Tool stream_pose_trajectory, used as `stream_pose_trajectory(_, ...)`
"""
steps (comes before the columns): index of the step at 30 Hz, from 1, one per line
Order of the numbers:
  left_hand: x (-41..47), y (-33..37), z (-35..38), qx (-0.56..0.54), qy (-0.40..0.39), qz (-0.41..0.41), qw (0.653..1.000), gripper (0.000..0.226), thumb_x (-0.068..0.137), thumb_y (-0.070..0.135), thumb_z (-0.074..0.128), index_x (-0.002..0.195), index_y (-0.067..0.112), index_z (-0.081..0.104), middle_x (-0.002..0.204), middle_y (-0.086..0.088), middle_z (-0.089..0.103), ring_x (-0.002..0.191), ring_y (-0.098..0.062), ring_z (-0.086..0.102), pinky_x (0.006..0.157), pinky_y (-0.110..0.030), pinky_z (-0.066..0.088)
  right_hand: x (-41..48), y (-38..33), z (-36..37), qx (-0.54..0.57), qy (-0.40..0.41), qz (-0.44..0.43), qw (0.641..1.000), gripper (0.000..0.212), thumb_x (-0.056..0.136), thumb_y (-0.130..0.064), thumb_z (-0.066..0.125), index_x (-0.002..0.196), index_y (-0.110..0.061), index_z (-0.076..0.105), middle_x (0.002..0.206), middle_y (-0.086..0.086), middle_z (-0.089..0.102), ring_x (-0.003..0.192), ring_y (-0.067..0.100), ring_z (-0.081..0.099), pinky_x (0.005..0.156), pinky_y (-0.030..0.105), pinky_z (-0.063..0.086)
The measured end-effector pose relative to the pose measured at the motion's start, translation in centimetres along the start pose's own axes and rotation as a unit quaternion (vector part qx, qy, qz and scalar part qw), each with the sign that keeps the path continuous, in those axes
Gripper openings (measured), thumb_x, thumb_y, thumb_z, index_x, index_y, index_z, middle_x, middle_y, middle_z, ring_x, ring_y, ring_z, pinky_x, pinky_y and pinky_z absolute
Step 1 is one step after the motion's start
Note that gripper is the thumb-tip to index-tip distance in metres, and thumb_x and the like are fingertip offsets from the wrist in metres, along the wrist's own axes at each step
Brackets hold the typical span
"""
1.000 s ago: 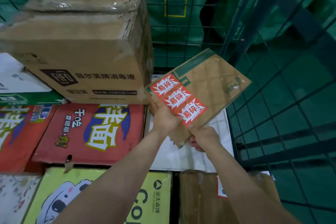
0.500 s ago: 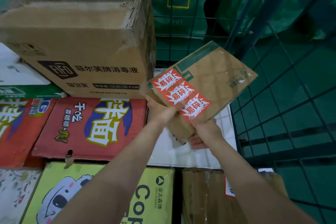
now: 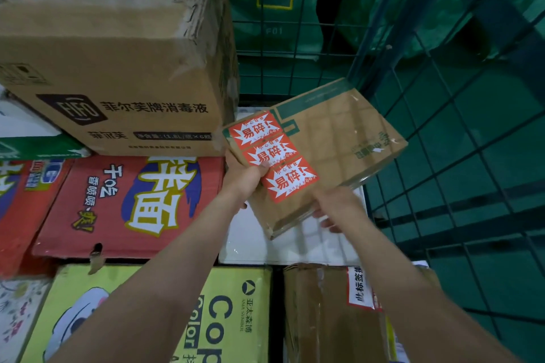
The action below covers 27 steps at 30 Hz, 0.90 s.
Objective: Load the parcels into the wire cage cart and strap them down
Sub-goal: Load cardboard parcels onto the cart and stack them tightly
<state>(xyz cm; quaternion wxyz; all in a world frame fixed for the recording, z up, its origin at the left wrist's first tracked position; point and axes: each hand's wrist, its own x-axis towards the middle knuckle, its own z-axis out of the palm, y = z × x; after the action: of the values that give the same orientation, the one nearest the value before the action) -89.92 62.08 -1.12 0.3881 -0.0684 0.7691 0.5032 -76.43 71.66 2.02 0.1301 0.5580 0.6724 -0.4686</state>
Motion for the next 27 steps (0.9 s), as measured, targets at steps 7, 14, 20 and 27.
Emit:
stream_pose_trajectory(7, 0.6, -0.6, 1.1, 0.001, 0.023, -0.036, 0.999, 0.066, 0.092, 0.040, 0.054, 0.147, 0.020, 0.022, 0.140, -0.006, 0.045, 0.125, -0.034, 0.045, 0.091, -0.060, 0.043, 5.7, 0.3, -5.7, 0.016, 0.164, -0.047, 0.985, 0.061, 0.089, -0.037, 0.057, 0.139, -0.007, 0.037, 0.135, 0.013, 0.044, 0.118, 0.028, 0.047, 0.086, 0.028, 0.038)
stream_pose_trajectory(14, 2.0, -1.2, 1.8, -0.008, 0.064, -0.039, 0.997, 0.067, 0.094, 0.040, 0.050, 0.148, 0.022, 0.015, 0.143, -0.008, 0.040, 0.127, -0.038, 0.041, 0.092, -0.063, 0.040, 8.2, -0.1, -8.4, -0.007, 0.170, -0.069, 0.983, 0.102, 0.081, -0.044, 0.069, 0.149, -0.003, 0.005, 0.155, 0.010, 0.005, 0.138, 0.029, 0.024, 0.111, 0.036, 0.030)
stream_pose_trajectory(20, 0.6, -1.0, 4.4, -0.053, 0.173, -0.026, 0.983, 0.065, 0.096, 0.042, 0.043, 0.147, 0.019, 0.012, 0.140, -0.014, 0.041, 0.123, -0.037, 0.044, 0.103, -0.054, 0.036, 8.1, -0.9, -10.5, 0.019, 0.129, -0.049, 0.990, 0.116, 0.072, -0.032, 0.081, 0.151, -0.009, -0.001, 0.156, 0.009, 0.005, 0.143, 0.025, 0.018, 0.113, 0.037, 0.029)
stream_pose_trajectory(27, -0.7, -1.9, 2.1, 0.040, 0.175, 0.035, 0.983, 0.058, 0.095, 0.042, 0.045, 0.141, 0.009, 0.030, 0.133, -0.014, 0.049, 0.119, -0.035, 0.050, 0.102, -0.045, 0.040, 4.5, 1.6, -9.6, -0.017, 0.164, -0.037, 0.986, 0.088, 0.081, -0.051, 0.067, 0.142, 0.001, 0.029, 0.145, 0.016, 0.025, 0.132, 0.030, 0.034, 0.099, 0.033, 0.040)
